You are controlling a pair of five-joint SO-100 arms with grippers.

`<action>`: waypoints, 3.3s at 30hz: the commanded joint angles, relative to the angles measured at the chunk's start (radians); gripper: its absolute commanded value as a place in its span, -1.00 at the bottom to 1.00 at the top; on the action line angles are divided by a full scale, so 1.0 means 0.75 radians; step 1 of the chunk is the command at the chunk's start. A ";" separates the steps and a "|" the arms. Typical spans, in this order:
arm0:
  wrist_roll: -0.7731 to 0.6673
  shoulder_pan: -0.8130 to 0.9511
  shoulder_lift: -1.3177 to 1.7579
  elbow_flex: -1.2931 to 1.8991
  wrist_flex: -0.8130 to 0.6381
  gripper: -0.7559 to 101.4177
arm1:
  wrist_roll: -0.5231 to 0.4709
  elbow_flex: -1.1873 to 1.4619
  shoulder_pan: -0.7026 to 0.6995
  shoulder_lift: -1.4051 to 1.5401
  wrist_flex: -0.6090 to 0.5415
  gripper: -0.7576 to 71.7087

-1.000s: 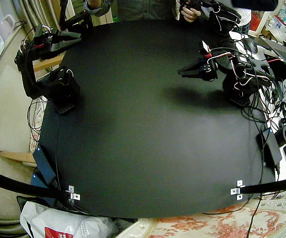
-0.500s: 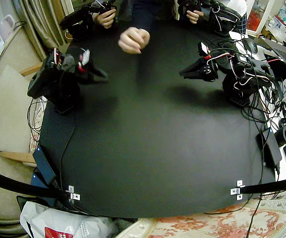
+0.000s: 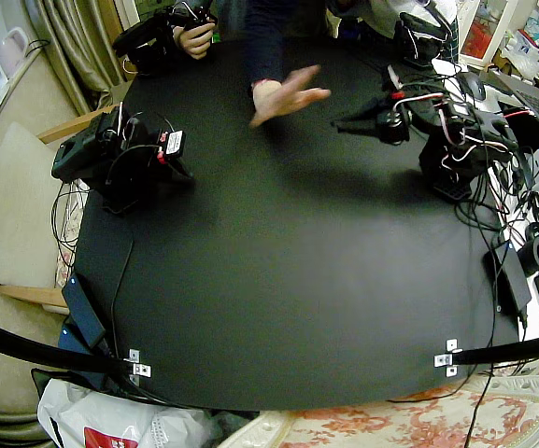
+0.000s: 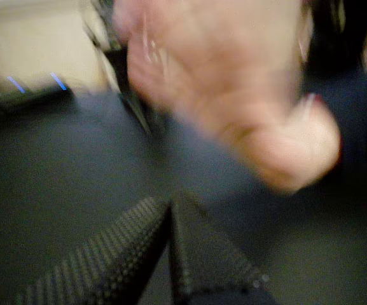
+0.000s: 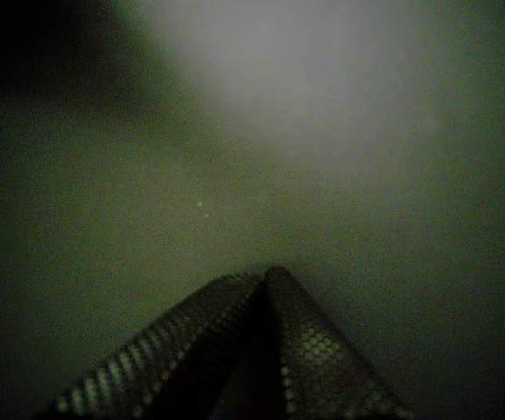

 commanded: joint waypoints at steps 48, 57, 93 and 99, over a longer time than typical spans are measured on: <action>-0.004 -0.693 -0.295 -0.984 -0.027 -0.99 | -0.033 -0.016 -0.059 0.018 0.031 -0.99; -0.129 -0.685 -0.133 -1.133 0.286 -0.99 | -0.035 -0.016 -0.059 0.018 0.031 -0.99; -0.243 -0.552 -0.262 -1.266 0.397 -0.99 | -0.033 -0.016 -0.070 0.018 0.031 -0.99; -0.162 -0.632 -0.117 -1.211 0.235 -0.99 | -0.029 -0.016 -0.053 0.018 0.031 -0.99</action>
